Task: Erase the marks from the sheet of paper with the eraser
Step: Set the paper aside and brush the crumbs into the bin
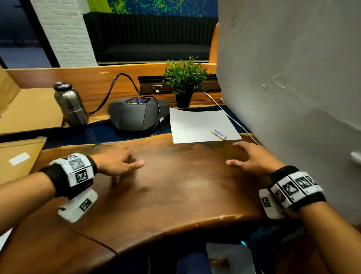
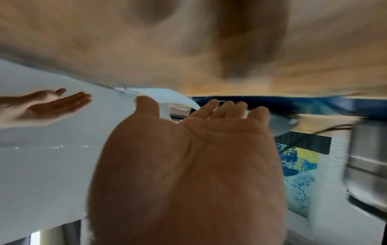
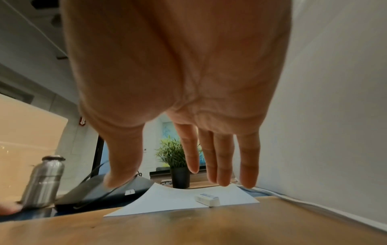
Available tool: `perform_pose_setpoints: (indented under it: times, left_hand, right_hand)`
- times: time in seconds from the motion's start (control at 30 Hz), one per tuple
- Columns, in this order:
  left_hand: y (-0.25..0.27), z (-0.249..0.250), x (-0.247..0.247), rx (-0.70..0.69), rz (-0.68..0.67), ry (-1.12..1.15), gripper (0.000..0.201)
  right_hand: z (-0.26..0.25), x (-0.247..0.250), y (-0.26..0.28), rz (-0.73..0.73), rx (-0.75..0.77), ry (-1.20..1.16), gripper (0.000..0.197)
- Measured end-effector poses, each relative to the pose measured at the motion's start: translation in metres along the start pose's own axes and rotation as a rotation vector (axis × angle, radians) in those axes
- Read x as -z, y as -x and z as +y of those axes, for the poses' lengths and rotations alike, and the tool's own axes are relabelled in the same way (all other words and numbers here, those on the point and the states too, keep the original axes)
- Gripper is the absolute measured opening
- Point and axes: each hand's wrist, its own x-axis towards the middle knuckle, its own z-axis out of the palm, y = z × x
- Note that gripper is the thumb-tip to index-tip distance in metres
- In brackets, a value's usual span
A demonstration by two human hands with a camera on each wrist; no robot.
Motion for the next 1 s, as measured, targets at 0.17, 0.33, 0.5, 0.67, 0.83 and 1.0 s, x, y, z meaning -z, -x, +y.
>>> perform_pose_setpoints:
  times: [0.17, 0.33, 0.5, 0.67, 0.83, 1.0]
  left_hand:
    - [0.086, -0.028, -0.062, 0.242, -0.092, -0.021, 0.110]
    - [0.145, -0.014, -0.133, 0.228, 0.007, 0.002, 0.137]
    - [0.127, 0.021, -0.154, 0.245, 0.207, -0.009, 0.126]
    - [0.069, 0.059, -0.143, 0.173, 0.265, -0.004, 0.128]
    - [0.032, 0.114, -0.134, 0.073, 0.204, -0.022, 0.125]
    - [0.019, 0.161, -0.137, -0.120, 0.123, -0.043, 0.114]
  right_hand:
    - [0.019, -0.029, 0.072, 0.073, -0.087, -0.113, 0.079]
    - [0.037, -0.071, 0.091, 0.271, -0.155, -0.115, 0.071]
    - [0.046, -0.100, 0.092, 0.469, -0.109, -0.085, 0.054]
    - [0.050, -0.105, 0.091, 0.541, -0.099, -0.066, 0.049]
    - [0.044, -0.111, 0.095, 0.607, -0.127, -0.022, 0.044]
    - [0.044, -0.112, 0.098, 0.608, -0.117, -0.010, 0.045]
